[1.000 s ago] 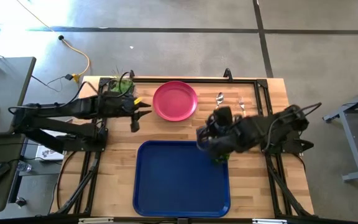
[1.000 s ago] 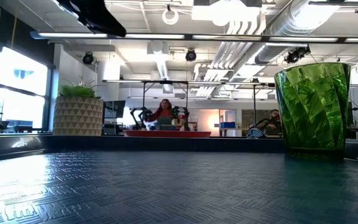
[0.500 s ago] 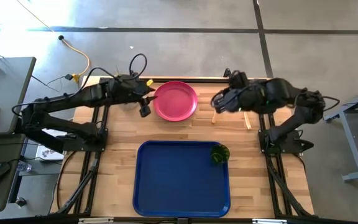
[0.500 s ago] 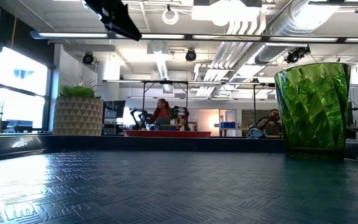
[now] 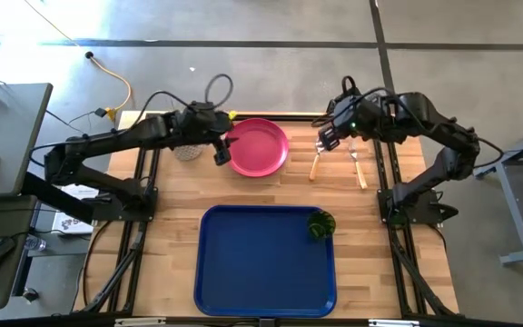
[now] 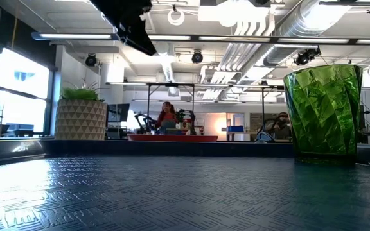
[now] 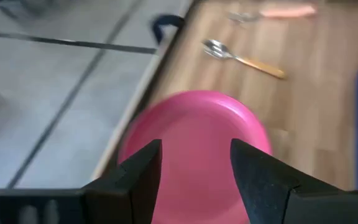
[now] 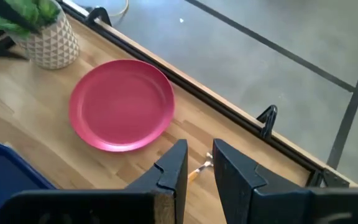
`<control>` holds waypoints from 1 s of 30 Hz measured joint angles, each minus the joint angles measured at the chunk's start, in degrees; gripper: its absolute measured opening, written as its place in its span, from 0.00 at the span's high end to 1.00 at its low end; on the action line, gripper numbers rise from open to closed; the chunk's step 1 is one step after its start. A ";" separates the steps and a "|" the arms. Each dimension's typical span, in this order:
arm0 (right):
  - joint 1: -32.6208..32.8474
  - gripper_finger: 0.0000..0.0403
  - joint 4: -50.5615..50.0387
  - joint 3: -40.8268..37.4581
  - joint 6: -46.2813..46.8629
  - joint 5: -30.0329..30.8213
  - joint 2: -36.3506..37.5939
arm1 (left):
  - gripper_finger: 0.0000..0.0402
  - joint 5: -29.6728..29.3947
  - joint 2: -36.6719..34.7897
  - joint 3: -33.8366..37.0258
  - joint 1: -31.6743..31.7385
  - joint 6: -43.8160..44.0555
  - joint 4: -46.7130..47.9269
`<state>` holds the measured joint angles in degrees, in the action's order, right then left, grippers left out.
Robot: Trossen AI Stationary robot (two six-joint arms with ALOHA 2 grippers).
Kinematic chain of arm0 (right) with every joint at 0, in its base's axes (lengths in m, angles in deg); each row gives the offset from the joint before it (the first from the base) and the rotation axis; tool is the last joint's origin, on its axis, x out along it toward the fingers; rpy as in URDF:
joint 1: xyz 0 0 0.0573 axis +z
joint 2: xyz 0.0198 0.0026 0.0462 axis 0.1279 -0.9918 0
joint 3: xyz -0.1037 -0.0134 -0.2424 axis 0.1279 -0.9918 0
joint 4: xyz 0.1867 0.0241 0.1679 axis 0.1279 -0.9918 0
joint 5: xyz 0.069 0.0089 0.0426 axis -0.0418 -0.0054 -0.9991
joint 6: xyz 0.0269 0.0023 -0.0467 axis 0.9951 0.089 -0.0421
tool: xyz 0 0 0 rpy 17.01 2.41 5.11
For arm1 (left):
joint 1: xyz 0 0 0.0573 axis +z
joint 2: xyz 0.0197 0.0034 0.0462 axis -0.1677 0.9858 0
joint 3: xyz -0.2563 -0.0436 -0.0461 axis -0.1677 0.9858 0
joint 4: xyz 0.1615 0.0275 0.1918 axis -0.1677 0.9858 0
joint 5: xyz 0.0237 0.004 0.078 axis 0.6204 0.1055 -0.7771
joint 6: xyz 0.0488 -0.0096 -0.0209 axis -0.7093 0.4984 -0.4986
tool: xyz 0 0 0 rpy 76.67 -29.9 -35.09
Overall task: Pick and place plate/cup/fork/spoon on tray
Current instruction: Put the pink plate on the blue tray to the bottom left of the green cup
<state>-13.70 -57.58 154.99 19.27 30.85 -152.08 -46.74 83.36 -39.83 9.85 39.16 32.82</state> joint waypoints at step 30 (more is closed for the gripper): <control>-11.67 0.83 3.90 0.00 -13.94 -9.67 0.00 | 0.55 7.02 26.04 0.07 -4.74 -9.00 -1.28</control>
<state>-25.37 -53.68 154.99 5.33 21.19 -152.08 -39.72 109.41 -39.77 5.11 30.16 31.54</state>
